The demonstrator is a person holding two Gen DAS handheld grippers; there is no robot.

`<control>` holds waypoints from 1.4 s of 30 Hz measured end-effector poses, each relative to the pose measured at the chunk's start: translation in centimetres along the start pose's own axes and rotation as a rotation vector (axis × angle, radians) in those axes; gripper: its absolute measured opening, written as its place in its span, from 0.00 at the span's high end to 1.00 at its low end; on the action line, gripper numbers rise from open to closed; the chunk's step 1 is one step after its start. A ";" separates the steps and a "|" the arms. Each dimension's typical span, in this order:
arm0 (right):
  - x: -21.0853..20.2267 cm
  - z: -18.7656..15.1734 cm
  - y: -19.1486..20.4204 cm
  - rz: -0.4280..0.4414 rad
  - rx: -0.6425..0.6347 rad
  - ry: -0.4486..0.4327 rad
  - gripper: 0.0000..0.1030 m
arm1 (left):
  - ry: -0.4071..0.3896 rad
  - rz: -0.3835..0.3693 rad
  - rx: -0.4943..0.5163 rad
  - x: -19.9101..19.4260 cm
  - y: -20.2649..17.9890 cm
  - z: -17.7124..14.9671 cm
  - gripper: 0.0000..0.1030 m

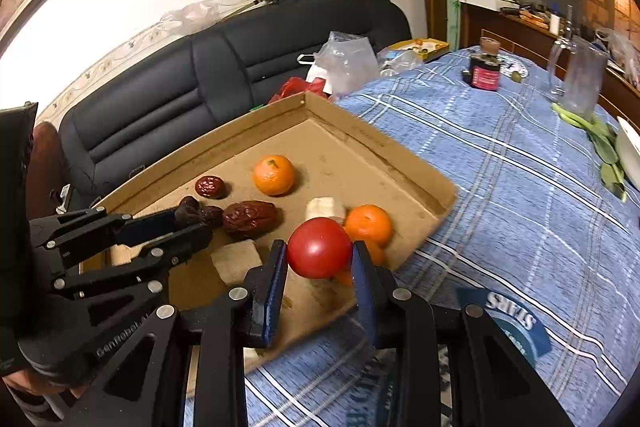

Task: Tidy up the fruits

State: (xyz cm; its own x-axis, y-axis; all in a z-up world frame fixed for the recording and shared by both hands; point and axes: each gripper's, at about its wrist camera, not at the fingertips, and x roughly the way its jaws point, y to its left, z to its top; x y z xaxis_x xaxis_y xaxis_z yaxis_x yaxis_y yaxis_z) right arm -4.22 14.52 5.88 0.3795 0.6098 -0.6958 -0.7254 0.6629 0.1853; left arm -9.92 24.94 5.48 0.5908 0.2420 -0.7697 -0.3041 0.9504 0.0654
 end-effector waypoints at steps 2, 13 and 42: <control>0.5 0.4 0.2 0.001 -0.006 -0.004 0.65 | 0.005 0.000 -0.001 0.1 0.0 0.0 0.77; 3.1 0.7 1.1 0.023 -0.056 0.036 0.64 | 0.011 0.006 -0.004 0.2 0.1 0.0 0.74; -3.3 -0.9 -0.6 -0.046 0.068 -0.125 0.35 | -0.140 0.065 -0.070 -3.3 0.3 -0.7 0.18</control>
State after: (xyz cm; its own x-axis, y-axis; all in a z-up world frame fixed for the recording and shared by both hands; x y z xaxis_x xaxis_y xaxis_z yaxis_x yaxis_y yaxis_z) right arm -5.50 11.76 7.43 0.4829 0.6249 -0.6134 -0.6667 0.7166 0.2051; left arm -12.45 24.30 7.61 0.6649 0.3324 -0.6689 -0.3936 0.9170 0.0645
